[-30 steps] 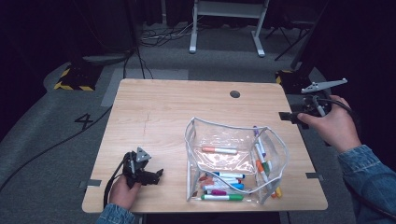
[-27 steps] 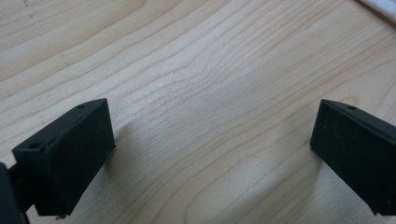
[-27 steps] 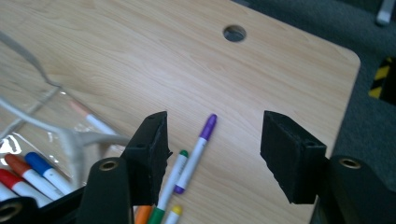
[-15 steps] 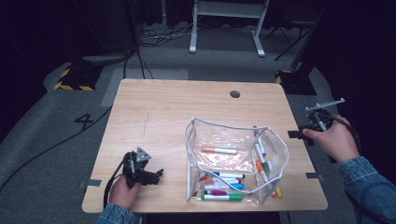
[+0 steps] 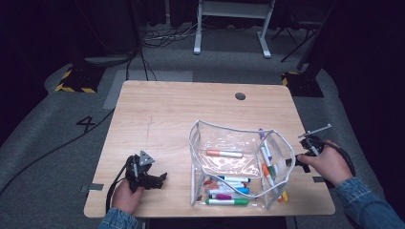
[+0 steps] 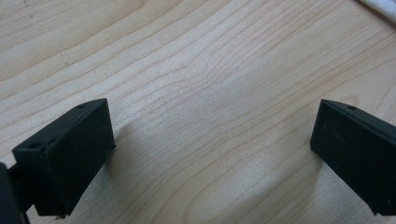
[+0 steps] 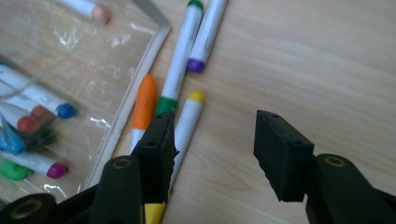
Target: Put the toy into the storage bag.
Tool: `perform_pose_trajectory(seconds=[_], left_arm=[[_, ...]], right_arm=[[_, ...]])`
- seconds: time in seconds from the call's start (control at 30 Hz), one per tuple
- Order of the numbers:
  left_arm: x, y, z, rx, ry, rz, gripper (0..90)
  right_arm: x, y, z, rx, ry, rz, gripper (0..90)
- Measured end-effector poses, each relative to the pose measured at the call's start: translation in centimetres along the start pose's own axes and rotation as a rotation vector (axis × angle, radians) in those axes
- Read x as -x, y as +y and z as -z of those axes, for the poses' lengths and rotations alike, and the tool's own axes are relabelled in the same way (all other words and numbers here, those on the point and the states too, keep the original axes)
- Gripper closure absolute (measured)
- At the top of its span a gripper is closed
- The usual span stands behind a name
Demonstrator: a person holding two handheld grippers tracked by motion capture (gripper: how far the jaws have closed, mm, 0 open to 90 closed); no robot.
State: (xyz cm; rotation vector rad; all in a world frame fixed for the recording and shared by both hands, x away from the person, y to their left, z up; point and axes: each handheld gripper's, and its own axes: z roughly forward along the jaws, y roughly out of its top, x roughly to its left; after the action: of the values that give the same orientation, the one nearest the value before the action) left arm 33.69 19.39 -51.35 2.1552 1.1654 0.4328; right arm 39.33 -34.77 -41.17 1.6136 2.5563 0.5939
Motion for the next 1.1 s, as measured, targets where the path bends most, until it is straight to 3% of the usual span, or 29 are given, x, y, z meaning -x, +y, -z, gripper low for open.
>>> perform_pose_trajectory(seconds=[0.27, 0.63, 0.87, 0.97, 1.1], left_arm=[[0.0, 0.0, 0.0, 0.000, 0.000, 0.000, 0.0], [0.0, 0.0, 0.0, 0.000, 0.000, 0.000, 0.0], [0.0, 0.0, 0.0, 0.000, 0.000, 0.000, 0.0], [0.0, 0.0, 0.0, 0.000, -0.001, 0.001, 0.0], [0.0, 0.0, 0.0, 0.000, 0.000, 0.000, 0.0]], right_arm=[[-1.0, -1.6, -2.3, -0.058, 0.058, -0.012, 49.7], [-1.9, -2.6, -4.0, -0.101, 0.085, -0.029, 50.5], [-1.9, -2.7, -4.8, -0.128, 0.061, -0.008, 59.1], [-1.7, -2.8, -5.0, -0.156, 0.033, -0.004, 66.4], [-1.1, -2.7, -5.1, -0.145, -0.007, -0.027, 76.7]])
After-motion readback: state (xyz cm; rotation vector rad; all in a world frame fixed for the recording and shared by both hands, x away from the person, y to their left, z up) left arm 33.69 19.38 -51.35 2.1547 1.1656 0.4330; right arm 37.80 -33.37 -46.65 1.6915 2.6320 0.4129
